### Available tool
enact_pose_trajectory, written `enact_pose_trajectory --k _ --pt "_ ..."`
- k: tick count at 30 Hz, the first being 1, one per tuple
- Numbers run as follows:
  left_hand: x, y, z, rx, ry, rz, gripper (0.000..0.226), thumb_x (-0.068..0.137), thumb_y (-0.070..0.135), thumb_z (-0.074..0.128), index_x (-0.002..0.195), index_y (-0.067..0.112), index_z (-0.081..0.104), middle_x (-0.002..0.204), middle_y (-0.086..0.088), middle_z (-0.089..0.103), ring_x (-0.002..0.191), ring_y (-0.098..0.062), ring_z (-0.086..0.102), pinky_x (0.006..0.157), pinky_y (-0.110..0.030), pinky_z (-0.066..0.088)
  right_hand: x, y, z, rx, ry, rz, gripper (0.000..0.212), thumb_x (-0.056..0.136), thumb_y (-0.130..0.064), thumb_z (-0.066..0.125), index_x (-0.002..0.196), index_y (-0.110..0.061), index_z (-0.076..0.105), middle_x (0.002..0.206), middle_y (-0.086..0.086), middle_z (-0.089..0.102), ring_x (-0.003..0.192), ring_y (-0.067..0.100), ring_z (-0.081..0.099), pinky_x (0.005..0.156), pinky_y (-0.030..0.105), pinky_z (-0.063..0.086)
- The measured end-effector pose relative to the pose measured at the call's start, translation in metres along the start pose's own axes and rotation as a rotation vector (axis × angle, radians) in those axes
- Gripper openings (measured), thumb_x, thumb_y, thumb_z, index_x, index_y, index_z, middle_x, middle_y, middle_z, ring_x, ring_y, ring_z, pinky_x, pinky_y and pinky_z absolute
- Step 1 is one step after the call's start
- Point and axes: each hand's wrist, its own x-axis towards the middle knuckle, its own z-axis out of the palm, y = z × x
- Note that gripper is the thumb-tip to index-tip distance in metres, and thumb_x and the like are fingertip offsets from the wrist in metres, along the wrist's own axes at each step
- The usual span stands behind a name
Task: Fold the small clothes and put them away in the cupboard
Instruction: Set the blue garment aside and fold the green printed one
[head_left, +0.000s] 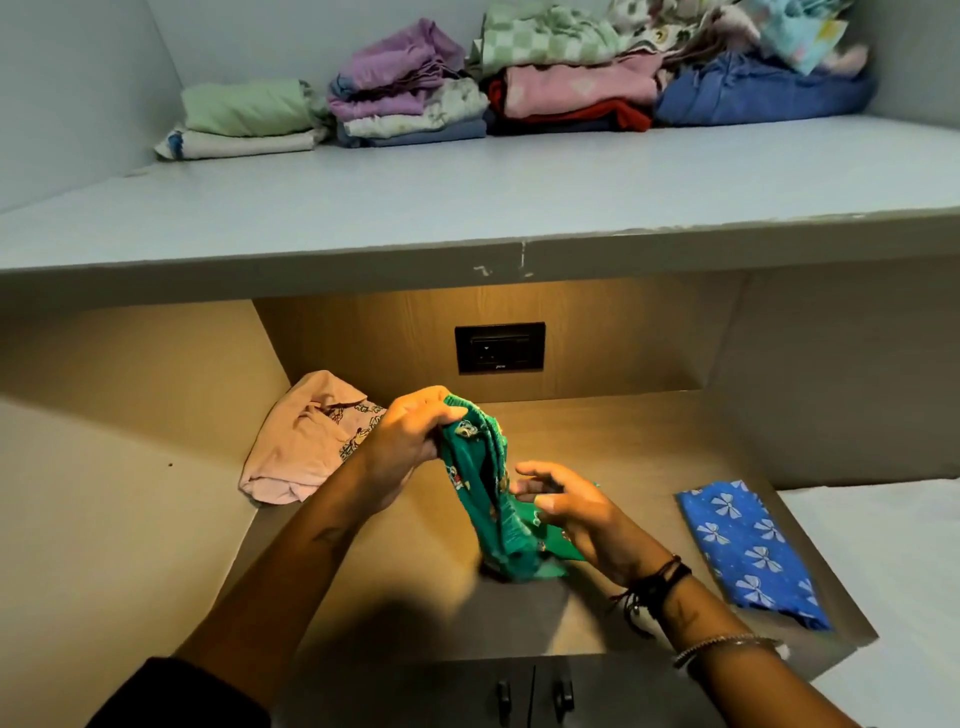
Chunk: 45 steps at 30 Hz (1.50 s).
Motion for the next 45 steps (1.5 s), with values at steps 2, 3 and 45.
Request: enact_pose_trajectory --k 2,3,45 --pt "0.000 0.003 0.000 0.035 -0.007 -0.022 0.020 0.097 0.006 0.044 0.081 0.012 0.053 0.073 0.000 0.058 0.067 -0.007 0.056 0.058 -0.017 0.049 0.002 -0.003 0.015 -0.052 0.087 -0.033 0.063 0.065 -0.049 0.069 0.122 -0.025 0.059 0.124 0.003 0.063 0.114 0.012 0.060 0.088 0.020 0.049" --pt "-0.001 0.005 0.001 0.066 -0.006 -0.016 0.020 0.097 0.007 0.045 0.080 0.012 0.053 0.070 0.003 0.058 0.063 -0.005 0.054 0.054 -0.015 0.046 0.004 -0.002 0.024 -0.110 0.142 -0.053 0.058 0.067 -0.050 0.071 0.119 -0.029 0.059 0.123 0.001 0.063 0.114 0.010 0.060 0.086 0.020 0.051" --pt "0.006 -0.001 0.067 0.244 0.153 0.054 0.026 0.094 -0.001 0.040 0.099 -0.014 0.061 0.087 -0.021 0.059 0.079 -0.029 0.058 0.063 -0.037 0.055 0.016 -0.091 0.030 -0.556 0.529 -0.435 0.025 0.093 -0.040 0.055 0.084 -0.025 0.073 0.076 -0.011 0.071 0.071 -0.001 0.063 0.060 0.025 0.049"
